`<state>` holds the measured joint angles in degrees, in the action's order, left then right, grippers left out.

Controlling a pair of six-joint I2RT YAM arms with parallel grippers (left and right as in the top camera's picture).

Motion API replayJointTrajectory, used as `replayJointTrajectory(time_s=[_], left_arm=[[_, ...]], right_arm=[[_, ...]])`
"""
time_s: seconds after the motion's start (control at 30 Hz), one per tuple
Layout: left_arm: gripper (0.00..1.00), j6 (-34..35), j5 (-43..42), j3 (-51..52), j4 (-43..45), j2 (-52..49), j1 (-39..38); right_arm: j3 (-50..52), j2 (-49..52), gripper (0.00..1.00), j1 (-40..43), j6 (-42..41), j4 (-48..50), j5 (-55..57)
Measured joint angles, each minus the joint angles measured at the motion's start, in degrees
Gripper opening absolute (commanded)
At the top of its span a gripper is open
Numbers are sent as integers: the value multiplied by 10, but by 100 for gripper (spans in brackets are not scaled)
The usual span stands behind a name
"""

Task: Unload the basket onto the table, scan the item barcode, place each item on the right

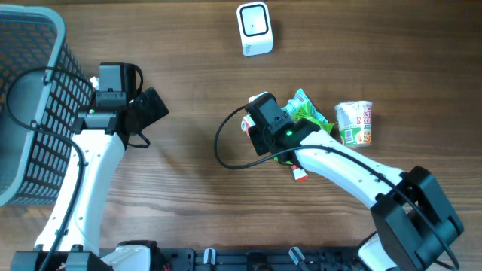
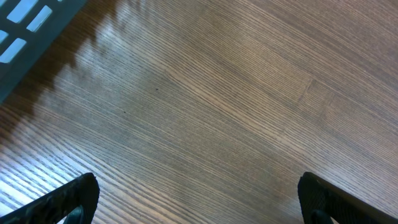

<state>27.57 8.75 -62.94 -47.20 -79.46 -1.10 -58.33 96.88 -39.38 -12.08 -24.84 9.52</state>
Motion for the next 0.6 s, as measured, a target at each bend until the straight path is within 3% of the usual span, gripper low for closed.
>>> replayJointTrajectory(time_s=[0.37, 0.5, 0.6], left_arm=[[100, 0, 0, 0, 0, 0, 0], [100, 0, 0, 0, 0, 0, 0], [100, 0, 0, 0, 0, 0, 0]], right_arm=[[0, 37, 50, 42, 0, 36, 24], [-5, 37, 51, 53, 45, 57, 0], [-16, 37, 66, 54, 64, 70, -26]])
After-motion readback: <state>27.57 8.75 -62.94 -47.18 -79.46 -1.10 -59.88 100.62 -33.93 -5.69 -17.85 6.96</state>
